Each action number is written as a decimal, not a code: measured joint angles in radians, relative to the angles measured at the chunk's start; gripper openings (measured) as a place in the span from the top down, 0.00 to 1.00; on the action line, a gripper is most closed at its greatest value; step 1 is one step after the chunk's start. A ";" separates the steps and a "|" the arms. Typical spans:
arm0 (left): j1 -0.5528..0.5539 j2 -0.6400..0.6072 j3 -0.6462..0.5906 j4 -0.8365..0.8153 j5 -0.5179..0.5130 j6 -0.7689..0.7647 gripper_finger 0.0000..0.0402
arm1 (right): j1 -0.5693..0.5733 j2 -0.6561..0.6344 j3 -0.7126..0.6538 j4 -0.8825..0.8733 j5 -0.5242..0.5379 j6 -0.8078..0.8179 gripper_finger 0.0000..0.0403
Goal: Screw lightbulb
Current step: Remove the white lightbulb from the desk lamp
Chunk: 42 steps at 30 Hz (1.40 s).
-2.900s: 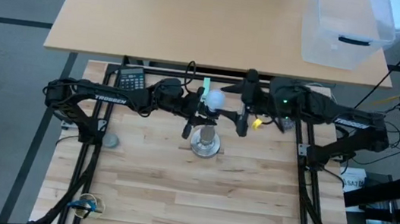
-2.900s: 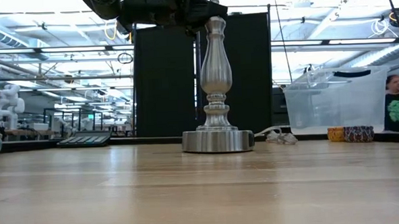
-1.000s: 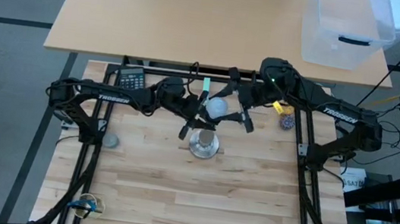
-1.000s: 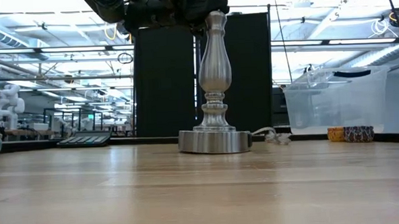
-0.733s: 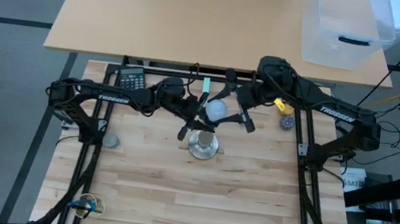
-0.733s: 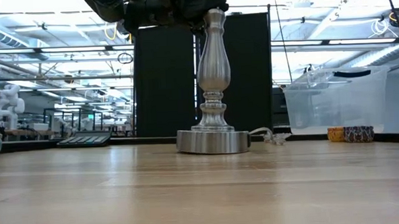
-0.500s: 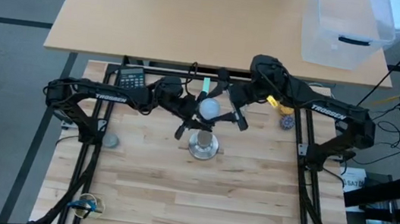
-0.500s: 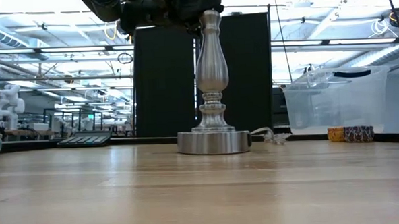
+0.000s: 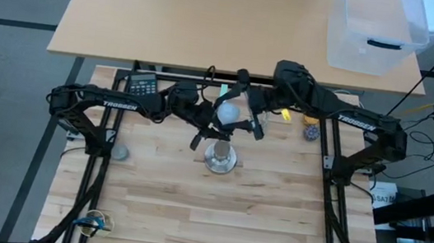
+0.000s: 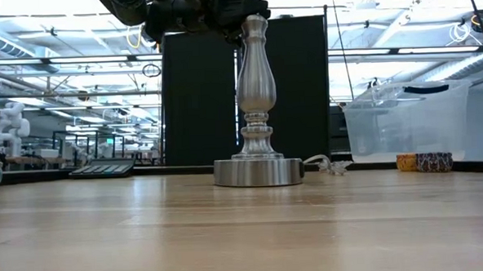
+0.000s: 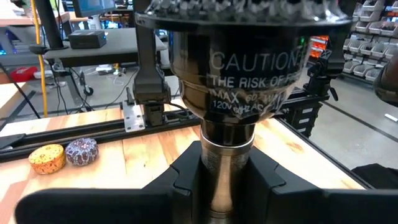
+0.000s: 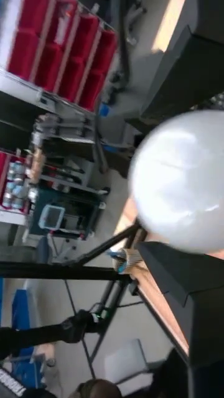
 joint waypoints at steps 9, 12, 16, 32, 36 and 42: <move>0.001 0.000 -0.001 0.002 -0.008 0.002 0.82 | 0.059 -0.133 0.001 0.016 0.082 0.014 0.20; 0.001 0.000 -0.001 0.002 -0.019 0.001 0.82 | 0.103 -0.187 0.002 0.006 0.193 0.032 0.20; -0.001 0.000 -0.001 0.002 -0.050 0.000 0.82 | 0.188 -0.230 0.003 -0.055 0.414 0.034 0.19; -0.005 0.001 -0.002 0.041 -0.111 -0.028 0.82 | 0.474 -0.139 0.002 -0.086 1.153 0.111 0.19; -0.005 0.001 -0.002 0.046 -0.121 -0.035 0.82 | 0.534 -0.140 0.002 -0.112 1.303 0.161 0.19; -0.005 0.001 -0.002 0.054 -0.157 -0.041 0.82 | 0.595 -0.105 0.002 -0.198 1.469 0.330 0.19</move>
